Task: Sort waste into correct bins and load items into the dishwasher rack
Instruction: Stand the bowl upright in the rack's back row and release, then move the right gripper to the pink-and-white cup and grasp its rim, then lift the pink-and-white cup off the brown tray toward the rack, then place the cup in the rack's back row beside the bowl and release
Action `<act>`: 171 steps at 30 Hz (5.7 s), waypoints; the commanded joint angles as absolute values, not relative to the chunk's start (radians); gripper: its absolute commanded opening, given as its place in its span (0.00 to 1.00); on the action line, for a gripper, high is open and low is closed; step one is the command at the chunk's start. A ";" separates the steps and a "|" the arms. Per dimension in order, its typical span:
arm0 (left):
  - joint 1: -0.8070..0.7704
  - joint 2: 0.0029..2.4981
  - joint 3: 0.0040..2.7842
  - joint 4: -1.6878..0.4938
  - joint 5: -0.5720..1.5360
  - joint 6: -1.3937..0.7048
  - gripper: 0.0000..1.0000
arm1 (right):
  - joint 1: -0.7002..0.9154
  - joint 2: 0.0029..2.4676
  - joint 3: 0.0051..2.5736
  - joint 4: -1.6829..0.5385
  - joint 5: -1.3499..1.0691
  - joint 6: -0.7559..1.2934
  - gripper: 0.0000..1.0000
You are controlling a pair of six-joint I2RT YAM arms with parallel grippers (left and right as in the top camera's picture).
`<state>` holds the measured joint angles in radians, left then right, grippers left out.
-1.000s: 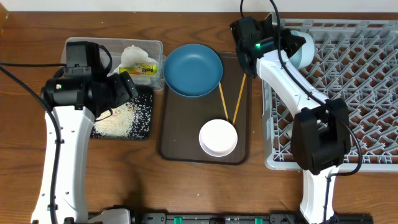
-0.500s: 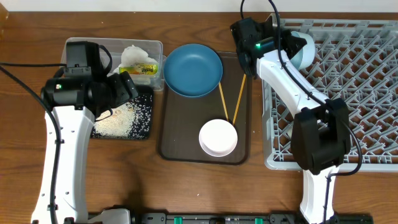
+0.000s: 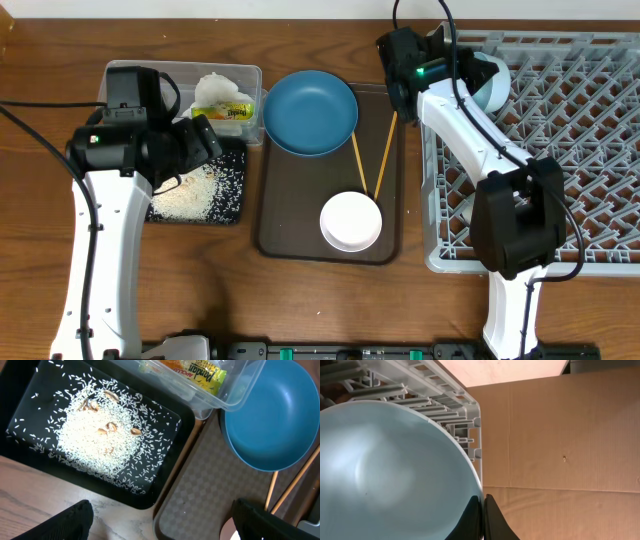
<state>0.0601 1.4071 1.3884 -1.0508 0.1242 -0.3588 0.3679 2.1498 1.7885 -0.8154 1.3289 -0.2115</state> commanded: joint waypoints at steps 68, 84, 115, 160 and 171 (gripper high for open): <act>0.064 1.418 1.407 -1.055 0.119 -0.348 0.91 | 0.580 1.953 1.623 -1.110 -0.200 0.102 0.50; 0.064 1.418 1.407 -1.054 0.119 -0.348 0.91 | 0.569 1.966 1.344 -1.028 -0.285 0.119 0.11; 0.064 1.418 1.407 -1.054 0.119 -0.348 0.91 | 0.568 1.897 1.316 -1.024 -0.016 0.276 0.27; 0.064 1.418 1.407 -1.054 0.119 -0.348 0.91 | 0.316 1.622 1.741 -1.200 0.788 0.475 0.01; 0.064 1.418 1.407 -1.054 0.119 -0.348 0.91 | 0.189 1.748 1.723 -1.018 1.105 0.362 0.01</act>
